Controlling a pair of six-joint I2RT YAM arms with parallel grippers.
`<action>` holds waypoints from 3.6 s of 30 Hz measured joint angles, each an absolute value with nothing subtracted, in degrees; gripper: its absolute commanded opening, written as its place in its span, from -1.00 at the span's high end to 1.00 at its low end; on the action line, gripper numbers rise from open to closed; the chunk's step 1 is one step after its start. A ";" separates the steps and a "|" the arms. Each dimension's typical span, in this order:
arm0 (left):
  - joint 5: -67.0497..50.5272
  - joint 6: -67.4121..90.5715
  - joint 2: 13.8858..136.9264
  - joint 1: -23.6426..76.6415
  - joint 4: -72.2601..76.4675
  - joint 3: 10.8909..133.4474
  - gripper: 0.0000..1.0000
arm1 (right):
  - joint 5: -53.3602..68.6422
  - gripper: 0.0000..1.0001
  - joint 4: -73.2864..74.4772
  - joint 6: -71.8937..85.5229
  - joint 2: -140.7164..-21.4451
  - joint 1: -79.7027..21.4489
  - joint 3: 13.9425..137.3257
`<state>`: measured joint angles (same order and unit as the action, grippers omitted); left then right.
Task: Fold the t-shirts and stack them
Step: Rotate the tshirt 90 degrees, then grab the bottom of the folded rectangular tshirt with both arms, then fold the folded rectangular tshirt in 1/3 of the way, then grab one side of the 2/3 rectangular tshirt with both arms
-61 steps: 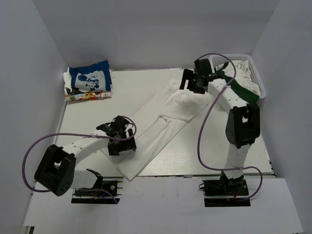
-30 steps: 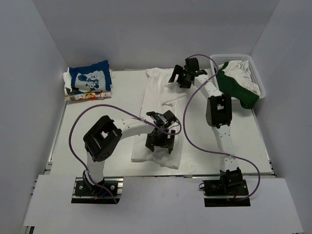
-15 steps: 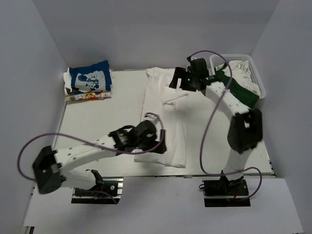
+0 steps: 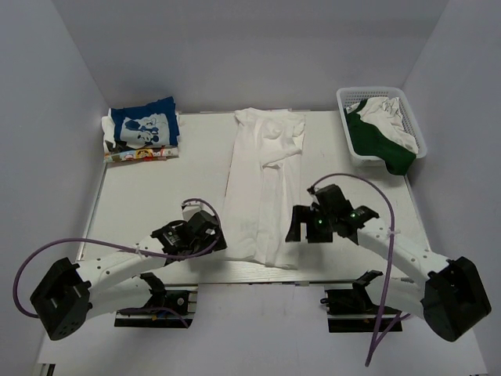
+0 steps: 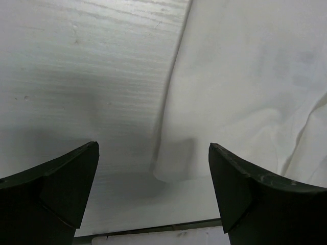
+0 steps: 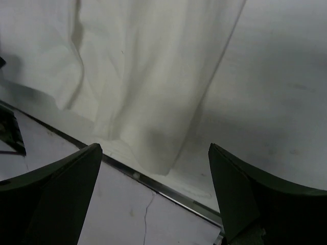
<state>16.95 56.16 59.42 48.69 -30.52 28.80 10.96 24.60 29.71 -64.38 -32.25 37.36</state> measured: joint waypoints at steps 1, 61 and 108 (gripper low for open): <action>16.36 56.25 59.18 48.40 -29.89 27.77 -0.86 | 11.99 -0.81 26.20 30.72 -62.94 -32.97 35.24; 12.53 44.56 96.42 34.98 -27.57 73.23 1.00 | -13.82 1.00 21.63 35.03 -83.70 -33.23 59.37; 6.39 33.17 92.36 26.52 -22.41 57.76 -1.00 | 17.93 -0.81 0.84 30.35 -119.96 -29.39 81.84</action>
<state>6.39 33.17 92.36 26.52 -22.41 57.76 17.93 0.84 30.35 -119.96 -29.39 81.84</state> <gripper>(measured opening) 0.997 0.901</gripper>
